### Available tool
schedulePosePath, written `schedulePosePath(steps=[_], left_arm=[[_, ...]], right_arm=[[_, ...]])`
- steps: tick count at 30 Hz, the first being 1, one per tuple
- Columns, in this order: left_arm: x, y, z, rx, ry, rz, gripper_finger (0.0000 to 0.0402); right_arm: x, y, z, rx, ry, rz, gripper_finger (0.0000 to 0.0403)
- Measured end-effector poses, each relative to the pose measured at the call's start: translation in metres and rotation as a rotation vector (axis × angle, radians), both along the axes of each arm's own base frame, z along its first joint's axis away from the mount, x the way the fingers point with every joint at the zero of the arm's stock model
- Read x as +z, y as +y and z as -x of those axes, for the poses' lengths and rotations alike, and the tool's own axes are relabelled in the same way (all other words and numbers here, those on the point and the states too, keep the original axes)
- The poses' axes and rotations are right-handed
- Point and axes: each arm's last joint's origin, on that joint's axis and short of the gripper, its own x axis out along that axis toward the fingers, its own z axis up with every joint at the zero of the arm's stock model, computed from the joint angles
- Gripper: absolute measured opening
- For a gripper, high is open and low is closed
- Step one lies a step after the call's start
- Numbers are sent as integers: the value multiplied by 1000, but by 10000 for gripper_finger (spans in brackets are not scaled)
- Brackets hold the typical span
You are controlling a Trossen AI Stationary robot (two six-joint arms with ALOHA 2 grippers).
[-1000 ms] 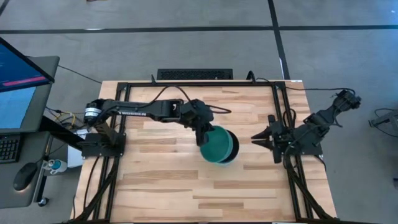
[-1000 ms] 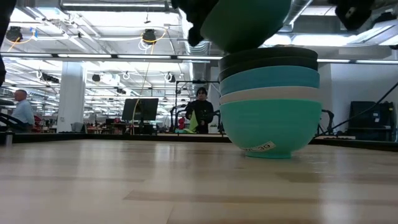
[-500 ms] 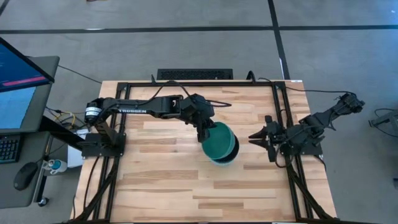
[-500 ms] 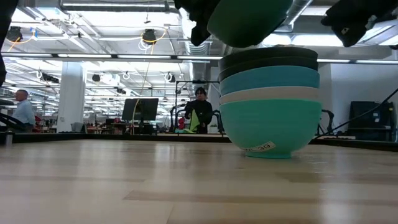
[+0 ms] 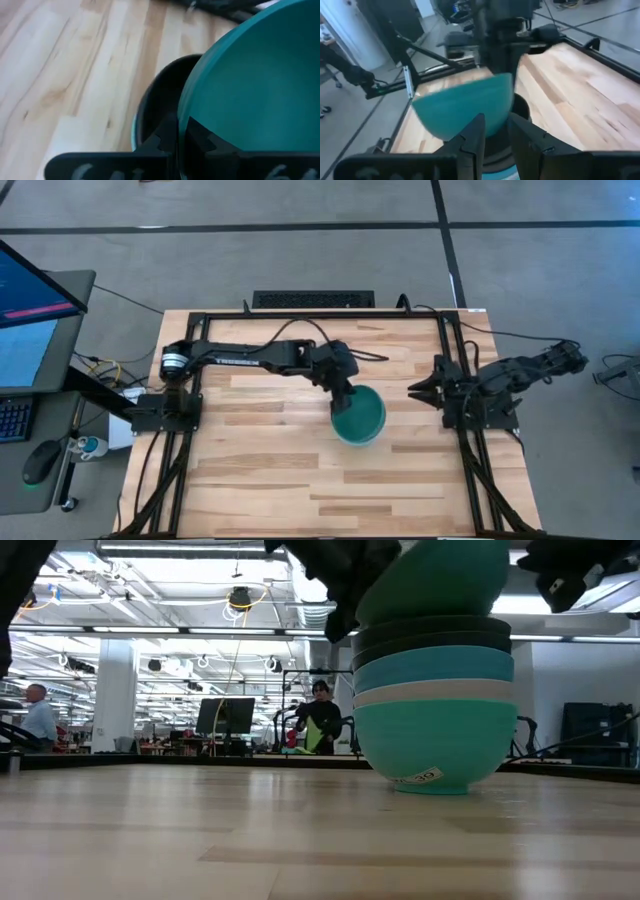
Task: Nest bowls inside each other
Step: Stack the green bowl on top of the black bowl
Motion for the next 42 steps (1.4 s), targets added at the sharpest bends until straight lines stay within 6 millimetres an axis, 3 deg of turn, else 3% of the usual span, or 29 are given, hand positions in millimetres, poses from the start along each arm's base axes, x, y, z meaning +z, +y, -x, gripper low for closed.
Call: schedulePosePath(steps=[13, 18, 34, 42], left_arm=[[17, 6, -4, 21, 203, -104, 0], [3, 1, -9, 6, 275, -72, 0], [8, -10, -7, -58, 298, -40, 1], [9, -10, -7, -69, 295, -48, 41]], right_arm=[[-2, -1, 4, 26, 20, 35, 107], [-2, -1, 4, 29, 15, 44, 107], [-2, -3, 3, 10, 16, 44, 107], [-1, -3, 3, 9, 11, 38, 107]])
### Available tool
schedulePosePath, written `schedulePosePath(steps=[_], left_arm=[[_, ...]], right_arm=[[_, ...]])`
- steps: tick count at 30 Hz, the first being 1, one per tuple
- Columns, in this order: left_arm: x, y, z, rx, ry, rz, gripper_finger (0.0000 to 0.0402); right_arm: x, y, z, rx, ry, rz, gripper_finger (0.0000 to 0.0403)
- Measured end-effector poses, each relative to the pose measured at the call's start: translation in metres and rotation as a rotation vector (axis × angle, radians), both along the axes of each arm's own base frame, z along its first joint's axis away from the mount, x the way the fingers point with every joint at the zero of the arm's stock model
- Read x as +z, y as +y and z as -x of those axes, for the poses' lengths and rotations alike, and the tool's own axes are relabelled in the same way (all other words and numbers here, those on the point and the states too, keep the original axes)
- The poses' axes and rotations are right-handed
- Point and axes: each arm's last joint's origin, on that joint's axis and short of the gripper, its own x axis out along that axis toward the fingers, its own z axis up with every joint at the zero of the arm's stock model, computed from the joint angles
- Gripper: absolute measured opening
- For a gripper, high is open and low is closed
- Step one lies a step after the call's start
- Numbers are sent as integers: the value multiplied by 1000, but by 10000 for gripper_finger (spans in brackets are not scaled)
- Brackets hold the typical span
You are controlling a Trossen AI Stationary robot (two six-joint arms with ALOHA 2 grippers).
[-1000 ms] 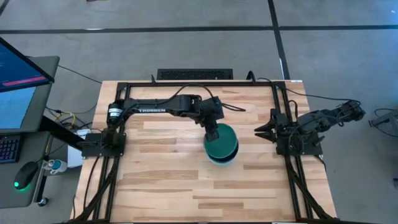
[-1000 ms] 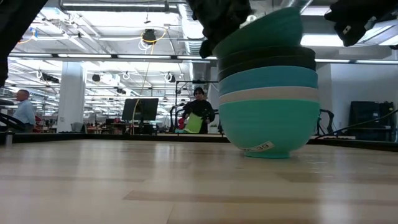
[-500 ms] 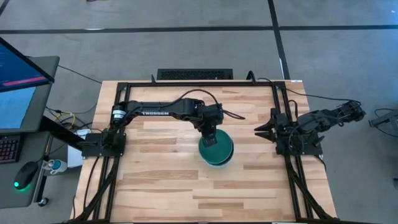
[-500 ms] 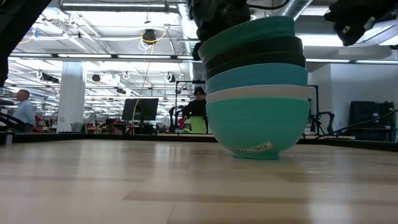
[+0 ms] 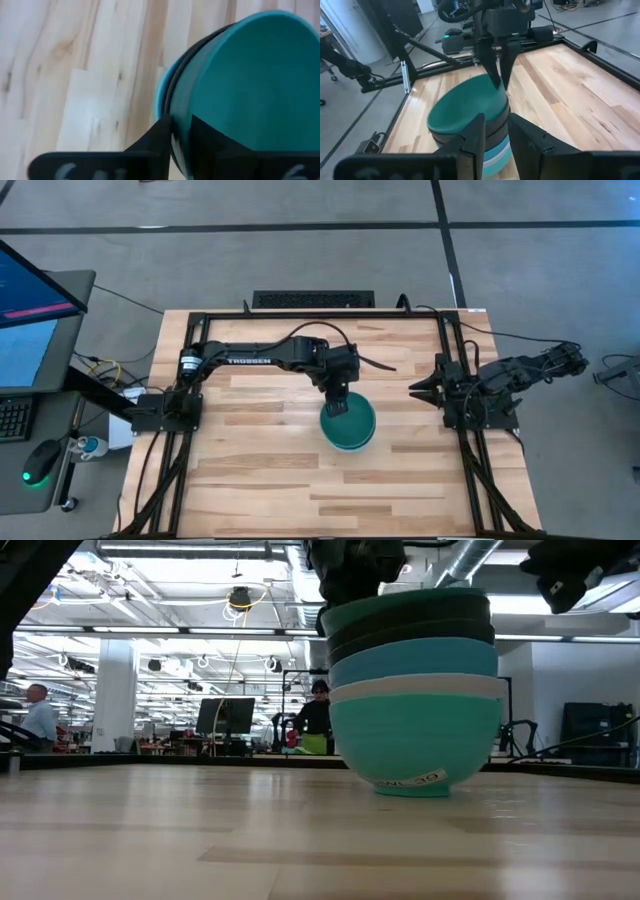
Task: Nest bowls inside each other
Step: Stack the green bowl on top of the black bowl, then return to Home Position
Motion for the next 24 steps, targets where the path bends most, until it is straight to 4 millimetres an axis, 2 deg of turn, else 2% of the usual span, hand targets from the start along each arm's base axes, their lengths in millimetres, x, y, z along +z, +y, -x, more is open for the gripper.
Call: schedulePosePath(steps=[7, 18, 21, 24], left_arm=[[1, 4, -1, 7, -18, -38, 74], [12, 5, -16, -52, -218, 53, 80], [21, 4, -16, -79, -240, 71, 80], [38, 2, -15, -92, -277, 64, 80]], right_arm=[[0, 0, 0, -8, -1, -30, 107], [0, 0, 0, -13, 1, -61, 107], [0, 0, 0, -19, 1, -83, 107], [0, 0, 0, -29, 2, -113, 107]])
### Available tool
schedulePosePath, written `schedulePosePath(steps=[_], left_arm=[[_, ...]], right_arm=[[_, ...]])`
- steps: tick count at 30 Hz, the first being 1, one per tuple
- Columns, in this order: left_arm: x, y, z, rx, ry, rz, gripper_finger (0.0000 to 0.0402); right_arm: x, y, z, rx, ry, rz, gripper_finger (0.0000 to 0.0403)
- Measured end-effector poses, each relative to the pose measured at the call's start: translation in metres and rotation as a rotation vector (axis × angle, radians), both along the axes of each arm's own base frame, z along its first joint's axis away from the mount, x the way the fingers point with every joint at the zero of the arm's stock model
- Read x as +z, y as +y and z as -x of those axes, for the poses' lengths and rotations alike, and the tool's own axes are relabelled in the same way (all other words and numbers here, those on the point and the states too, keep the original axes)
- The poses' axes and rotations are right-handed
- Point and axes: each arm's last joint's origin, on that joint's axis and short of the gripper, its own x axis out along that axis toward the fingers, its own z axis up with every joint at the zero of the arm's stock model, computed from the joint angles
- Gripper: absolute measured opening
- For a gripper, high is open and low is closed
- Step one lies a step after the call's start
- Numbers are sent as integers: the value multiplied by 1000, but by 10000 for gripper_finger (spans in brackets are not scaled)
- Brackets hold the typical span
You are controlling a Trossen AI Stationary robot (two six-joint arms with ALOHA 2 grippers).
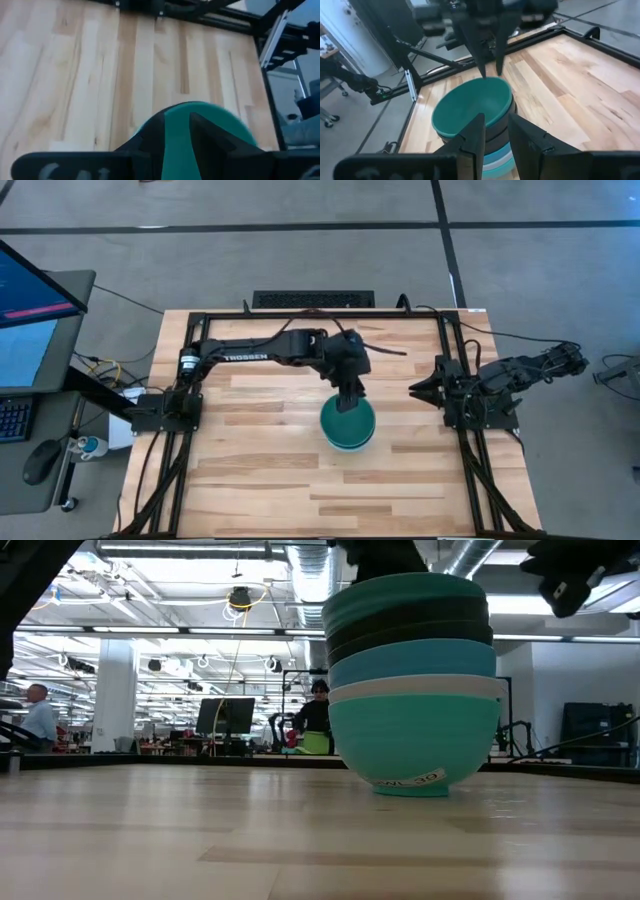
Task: Nest bowls inside each other
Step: Return to Home Position
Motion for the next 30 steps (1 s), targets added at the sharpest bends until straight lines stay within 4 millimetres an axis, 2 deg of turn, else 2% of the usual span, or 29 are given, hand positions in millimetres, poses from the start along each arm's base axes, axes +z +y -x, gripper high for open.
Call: schedulePosePath(steps=[6, 12, 17, 22, 26, 30], left_arm=[[47, -1, 8, 23, -90, 18, 80], [91, -10, 25, 7, -219, 23, 80], [102, -16, 43, -26, -195, -39, 80], [100, -21, 60, 76, -62, -174, 80], [101, -32, 62, 91, -61, -247, 80], [108, -41, 63, 33, -116, -263, 80]], right_arm=[[0, 0, 0, -8, 4, -27, 107], [-1, 0, 0, -7, 7, -26, 107], [3, 0, -1, -10, -29, -48, 107], [11, 3, -2, 54, -104, -34, 107], [18, 5, -2, 92, -175, -6, 107], [22, 6, -2, 94, -218, -20, 107]])
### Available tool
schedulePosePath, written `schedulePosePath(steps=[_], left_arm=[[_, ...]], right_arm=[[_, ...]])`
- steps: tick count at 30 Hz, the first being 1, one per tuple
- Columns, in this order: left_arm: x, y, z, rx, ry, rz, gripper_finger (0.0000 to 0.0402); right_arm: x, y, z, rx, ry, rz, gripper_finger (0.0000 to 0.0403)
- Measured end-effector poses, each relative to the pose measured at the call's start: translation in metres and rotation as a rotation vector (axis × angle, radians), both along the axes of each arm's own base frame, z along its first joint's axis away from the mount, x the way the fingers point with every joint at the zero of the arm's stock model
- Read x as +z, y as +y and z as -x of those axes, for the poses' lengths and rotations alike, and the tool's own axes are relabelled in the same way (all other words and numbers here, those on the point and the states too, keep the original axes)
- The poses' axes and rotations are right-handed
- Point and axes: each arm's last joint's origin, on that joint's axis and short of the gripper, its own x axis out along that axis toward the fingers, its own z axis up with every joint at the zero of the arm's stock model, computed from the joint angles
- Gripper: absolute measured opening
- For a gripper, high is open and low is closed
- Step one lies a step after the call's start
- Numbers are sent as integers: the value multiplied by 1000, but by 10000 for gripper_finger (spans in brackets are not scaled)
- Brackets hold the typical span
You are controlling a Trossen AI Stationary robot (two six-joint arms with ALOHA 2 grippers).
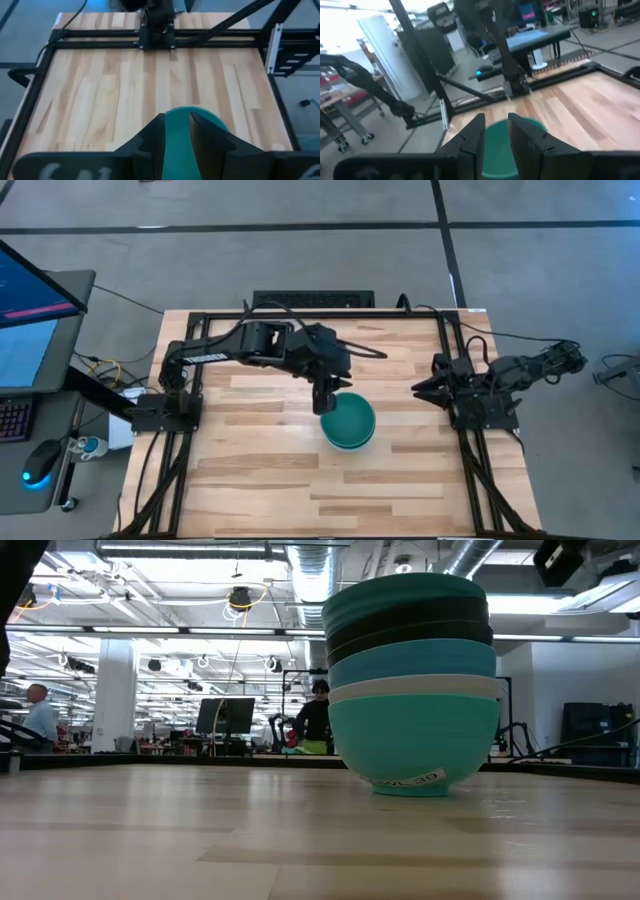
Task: Nest bowls inside each other
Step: Return to Home Position
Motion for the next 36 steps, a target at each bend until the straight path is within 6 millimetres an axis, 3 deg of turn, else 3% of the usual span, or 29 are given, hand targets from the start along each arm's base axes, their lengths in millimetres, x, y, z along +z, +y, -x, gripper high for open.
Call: schedulePosePath(steps=[3, 8, 14, 20, 29, 36], left_arm=[[7, -2, 7, -7, -15, 12, 80], [32, -5, 39, 0, -54, 39, 80], [74, -12, 101, 51, -165, -7, 80], [95, -17, 160, 91, -212, -9, 80], [91, -18, 217, 180, -247, -68, 80], [63, -11, 256, 220, -291, -38, 80]], right_arm=[[4, 0, 0, 1, -35, -7, 107], [15, -2, 4, 6, -75, 24, 107], [28, -3, 10, 25, -105, 56, 107], [33, -5, 13, 26, -91, 64, 107], [45, -7, 18, 15, -134, 107, 107], [49, -9, 21, -3, -132, 107, 107]])
